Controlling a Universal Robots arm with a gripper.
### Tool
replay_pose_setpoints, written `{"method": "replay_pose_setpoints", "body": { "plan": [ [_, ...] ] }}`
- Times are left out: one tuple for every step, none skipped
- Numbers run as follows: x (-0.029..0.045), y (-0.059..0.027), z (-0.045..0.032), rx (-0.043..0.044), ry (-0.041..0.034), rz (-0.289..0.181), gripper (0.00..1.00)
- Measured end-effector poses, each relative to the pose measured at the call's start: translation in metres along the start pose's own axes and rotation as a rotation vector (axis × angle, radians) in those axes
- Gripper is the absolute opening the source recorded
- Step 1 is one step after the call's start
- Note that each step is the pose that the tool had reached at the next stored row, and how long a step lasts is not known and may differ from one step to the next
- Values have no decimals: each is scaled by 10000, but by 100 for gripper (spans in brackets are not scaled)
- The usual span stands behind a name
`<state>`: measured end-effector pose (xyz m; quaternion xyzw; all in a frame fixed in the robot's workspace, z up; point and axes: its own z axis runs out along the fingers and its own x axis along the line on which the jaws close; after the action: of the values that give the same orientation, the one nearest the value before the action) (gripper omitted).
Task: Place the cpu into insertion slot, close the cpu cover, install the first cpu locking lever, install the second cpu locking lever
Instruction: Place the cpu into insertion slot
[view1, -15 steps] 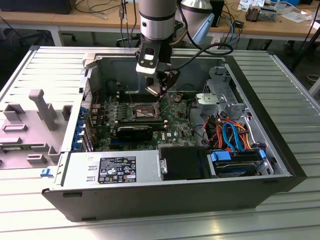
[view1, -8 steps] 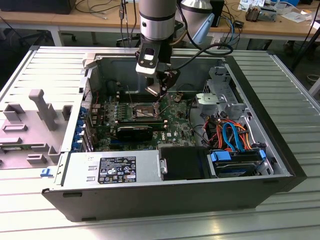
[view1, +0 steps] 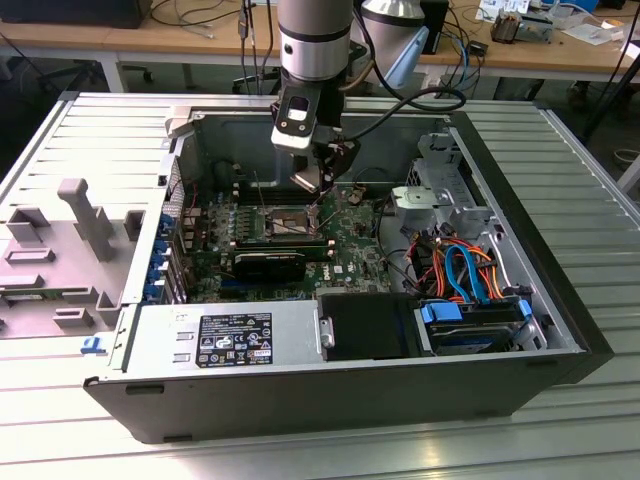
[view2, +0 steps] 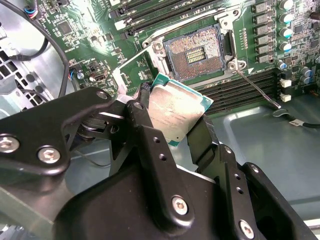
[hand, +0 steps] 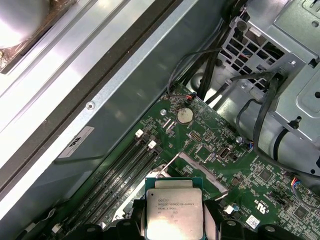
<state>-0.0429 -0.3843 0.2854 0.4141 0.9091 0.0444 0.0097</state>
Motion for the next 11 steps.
{"method": "replay_pose_setpoints", "body": {
  "plan": [
    [0,0,1,-1,0,6,55],
    [0,0,1,-1,-1,9,55],
    [0,0,1,-1,-1,13,55],
    [0,0,2,-1,-2,19,55],
    [0,0,3,-1,-1,22,55],
    [0,0,3,0,-2,25,55],
    [0,0,4,-1,-3,32,55],
    [0,0,4,-1,-3,37,55],
    [0,0,5,-1,-3,40,55],
    [0,0,5,-1,-4,42,55],
    [0,-1,6,-1,-4,47,55]
  ]
}}
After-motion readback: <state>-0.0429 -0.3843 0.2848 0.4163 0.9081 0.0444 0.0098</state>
